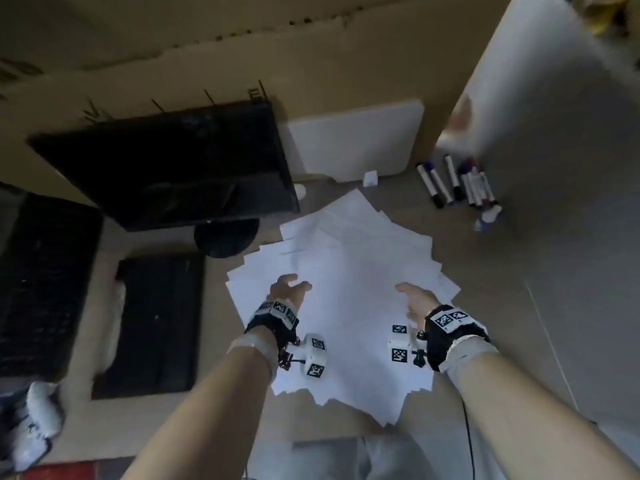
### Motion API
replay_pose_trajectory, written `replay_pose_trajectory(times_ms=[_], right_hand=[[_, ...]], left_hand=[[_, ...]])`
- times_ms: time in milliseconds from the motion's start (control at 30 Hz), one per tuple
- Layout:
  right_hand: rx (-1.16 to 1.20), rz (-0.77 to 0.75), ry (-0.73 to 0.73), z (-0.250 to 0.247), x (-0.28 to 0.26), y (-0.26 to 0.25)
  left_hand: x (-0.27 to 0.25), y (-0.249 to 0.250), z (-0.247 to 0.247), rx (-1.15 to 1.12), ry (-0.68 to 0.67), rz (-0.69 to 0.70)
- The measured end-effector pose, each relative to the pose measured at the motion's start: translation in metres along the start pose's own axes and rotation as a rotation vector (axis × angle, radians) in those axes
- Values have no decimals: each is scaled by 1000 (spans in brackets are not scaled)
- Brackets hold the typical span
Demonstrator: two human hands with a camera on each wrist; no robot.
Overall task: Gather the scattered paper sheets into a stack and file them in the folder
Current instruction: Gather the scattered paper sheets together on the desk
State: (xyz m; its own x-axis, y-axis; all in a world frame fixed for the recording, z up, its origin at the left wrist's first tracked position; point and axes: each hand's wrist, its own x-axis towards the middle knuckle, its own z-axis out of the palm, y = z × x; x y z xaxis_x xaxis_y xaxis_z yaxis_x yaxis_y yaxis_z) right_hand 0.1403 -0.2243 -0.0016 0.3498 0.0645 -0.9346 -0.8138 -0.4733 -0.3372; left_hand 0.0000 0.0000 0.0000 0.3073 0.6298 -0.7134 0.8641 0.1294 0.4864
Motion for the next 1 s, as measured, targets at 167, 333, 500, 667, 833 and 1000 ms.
replay_pose_trajectory(times_ms=[167, 333, 500, 667, 833, 1000], right_hand=[[0, 54, 181, 14, 22, -7], [-91, -49, 232, 26, 44, -7], [-367, -88, 190, 38, 42, -4], [-483, -282, 189, 42, 45, -7], [-457, -401, 221, 28, 31, -19], [-501, -503, 164, 9, 31, -46]], left_hand=[[46, 39, 3, 470, -4, 193], [85, 71, 10, 817, -128, 248], [83, 61, 30, 907, -106, 245], [77, 47, 30, 885, -116, 279], [65, 38, 18, 817, -145, 270], [42, 41, 29, 890, -175, 294]])
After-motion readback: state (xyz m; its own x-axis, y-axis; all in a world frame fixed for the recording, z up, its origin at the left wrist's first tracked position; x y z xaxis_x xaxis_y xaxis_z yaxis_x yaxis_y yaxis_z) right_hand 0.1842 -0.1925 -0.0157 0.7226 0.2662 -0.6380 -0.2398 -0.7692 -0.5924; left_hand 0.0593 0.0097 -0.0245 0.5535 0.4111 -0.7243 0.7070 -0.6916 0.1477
